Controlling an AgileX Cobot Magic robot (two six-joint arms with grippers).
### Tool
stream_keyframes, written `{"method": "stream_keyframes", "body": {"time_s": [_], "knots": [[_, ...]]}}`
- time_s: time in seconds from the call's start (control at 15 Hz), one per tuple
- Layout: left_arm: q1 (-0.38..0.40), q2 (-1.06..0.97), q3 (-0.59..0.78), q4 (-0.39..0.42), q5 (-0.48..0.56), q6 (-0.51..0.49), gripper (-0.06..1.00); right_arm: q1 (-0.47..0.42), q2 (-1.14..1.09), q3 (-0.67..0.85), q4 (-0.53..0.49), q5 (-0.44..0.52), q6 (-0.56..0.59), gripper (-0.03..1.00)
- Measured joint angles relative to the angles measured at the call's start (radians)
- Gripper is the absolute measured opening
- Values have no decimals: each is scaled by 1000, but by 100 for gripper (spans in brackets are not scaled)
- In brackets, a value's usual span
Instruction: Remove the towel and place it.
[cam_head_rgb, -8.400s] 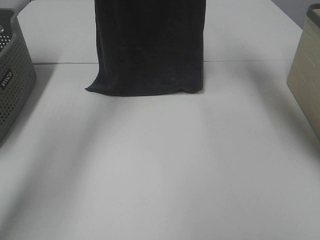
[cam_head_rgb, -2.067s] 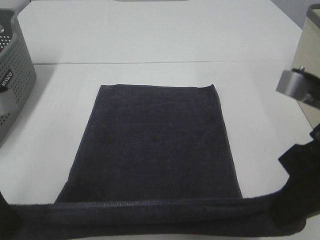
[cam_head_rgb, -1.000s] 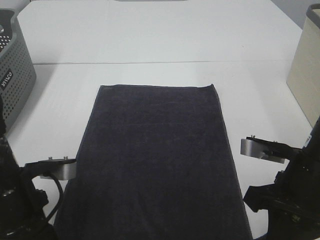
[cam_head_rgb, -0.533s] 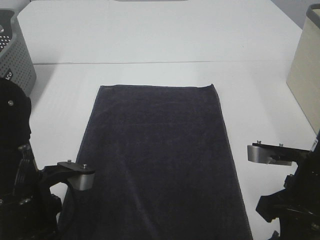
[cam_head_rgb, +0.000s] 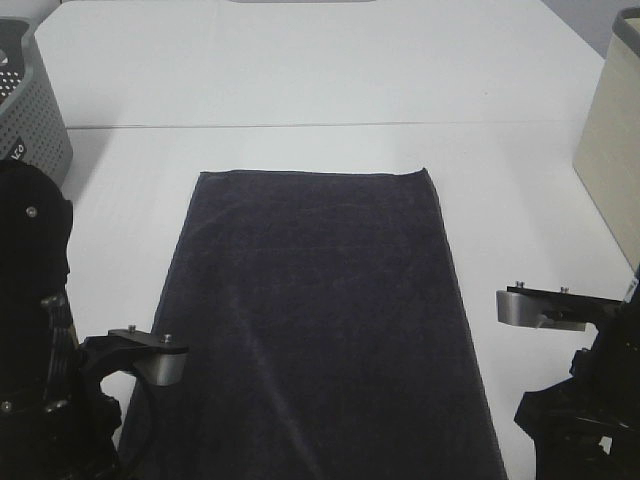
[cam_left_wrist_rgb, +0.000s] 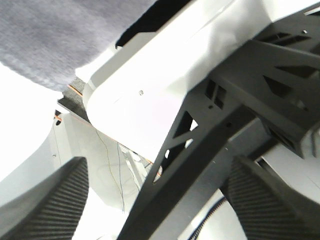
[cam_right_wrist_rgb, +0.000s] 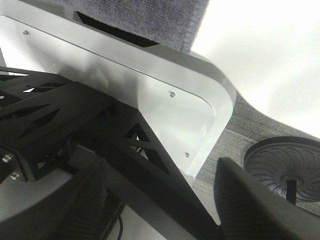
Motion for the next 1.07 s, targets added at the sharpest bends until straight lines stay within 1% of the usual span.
{"method": "stream_keyframes", "body": {"time_s": [0.07, 0.13, 0.2, 0.27, 0.4, 0.47, 0.53, 0.67, 0.8, 0.87, 0.93, 1.0, 1.07], "knots": [[0, 0, -33, -2, 32, 0, 74, 0, 0, -16, 2, 3, 0, 62], [0, 0, -107, -2, 76, 7, 74, 0, 0, -44, 3, 5, 0, 63], [0, 0, -139, -2, 86, 15, 75, 0, 0, -89, -4, 1, 0, 63], [0, 0, -201, 7, 100, 27, 75, 0, 0, -140, -17, -22, 10, 63], [10, 1, -342, 52, 107, 31, 75, -2, 1, -269, -59, -66, 57, 63], [38, 1, -407, 78, 113, 31, 75, -9, 2, -338, -88, -77, 75, 62], [81, 2, -474, 99, 121, 31, 75, -34, 12, -417, -96, -80, 88, 60], [182, 37, -598, 110, 119, 31, 75, -118, 47, -552, -99, -104, 95, 58], [275, 152, -735, 114, 110, 27, 75, -193, 117, -678, -102, -117, 95, 57], [301, 216, -807, 125, 105, 26, 75, -212, 166, -750, -106, -99, 94, 58], [320, 278, -891, 132, 103, 23, 75, -214, 229, -826, -109, -57, 83, 62], [337, 342, -969, 133, 104, 12, 76, -214, 292, -898, -109, -11, 74, 71], [352, 395, -1047, 133, 109, -10, 79, -214, 359, -976, -99, 26, 67, 77]]}}
